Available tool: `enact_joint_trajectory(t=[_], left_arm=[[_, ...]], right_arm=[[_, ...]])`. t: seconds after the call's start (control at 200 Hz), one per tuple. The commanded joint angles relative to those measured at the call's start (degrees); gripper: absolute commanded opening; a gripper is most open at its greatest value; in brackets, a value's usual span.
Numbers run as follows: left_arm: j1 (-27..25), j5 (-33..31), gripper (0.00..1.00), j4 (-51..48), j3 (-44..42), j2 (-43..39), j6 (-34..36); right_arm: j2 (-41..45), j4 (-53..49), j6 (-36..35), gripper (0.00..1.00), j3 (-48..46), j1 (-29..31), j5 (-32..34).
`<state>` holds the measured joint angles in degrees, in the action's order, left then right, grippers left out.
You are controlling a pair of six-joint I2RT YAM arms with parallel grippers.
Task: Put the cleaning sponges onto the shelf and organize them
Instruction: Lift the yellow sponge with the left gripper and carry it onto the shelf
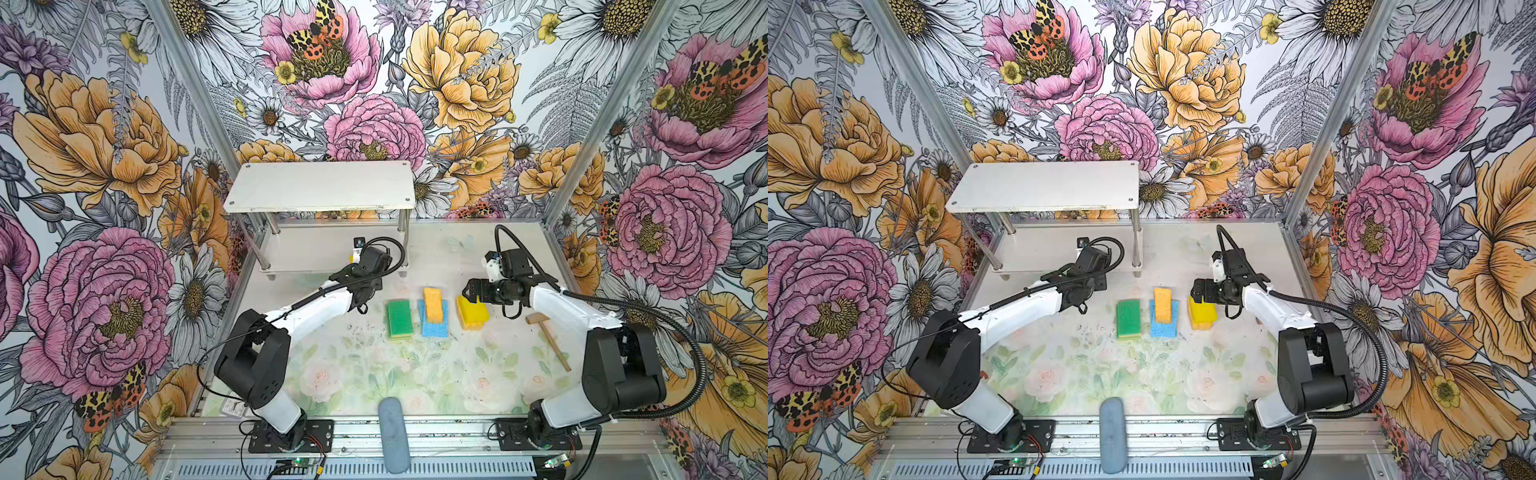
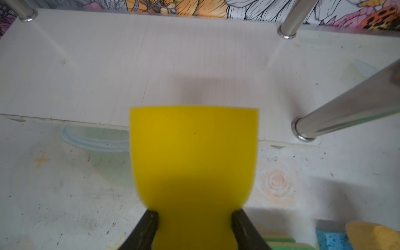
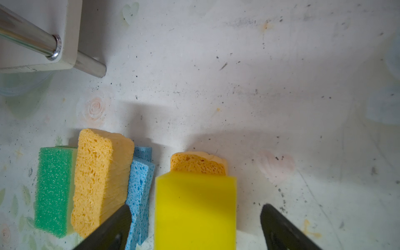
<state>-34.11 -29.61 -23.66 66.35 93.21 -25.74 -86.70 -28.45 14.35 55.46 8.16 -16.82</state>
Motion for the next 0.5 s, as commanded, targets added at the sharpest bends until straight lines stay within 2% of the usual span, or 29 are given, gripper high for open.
enact_joint_trajectory(t=[0.0,0.305,0.495], left_arm=[[0.1,1.48,0.45,3.14,3.54,2.52,3.44],[0.3,4.18,0.44,5.7,10.13,10.14,4.89],[0.35,4.45,0.44,7.82,10.81,13.22,6.15]], right_arm=[[-0.9,0.63,0.93,0.95,1.59,-0.34,-0.75],[-0.74,0.67,0.95,0.95,1.48,-0.39,-0.59],[-0.84,0.65,0.77,0.95,1.01,-0.35,-0.14]])
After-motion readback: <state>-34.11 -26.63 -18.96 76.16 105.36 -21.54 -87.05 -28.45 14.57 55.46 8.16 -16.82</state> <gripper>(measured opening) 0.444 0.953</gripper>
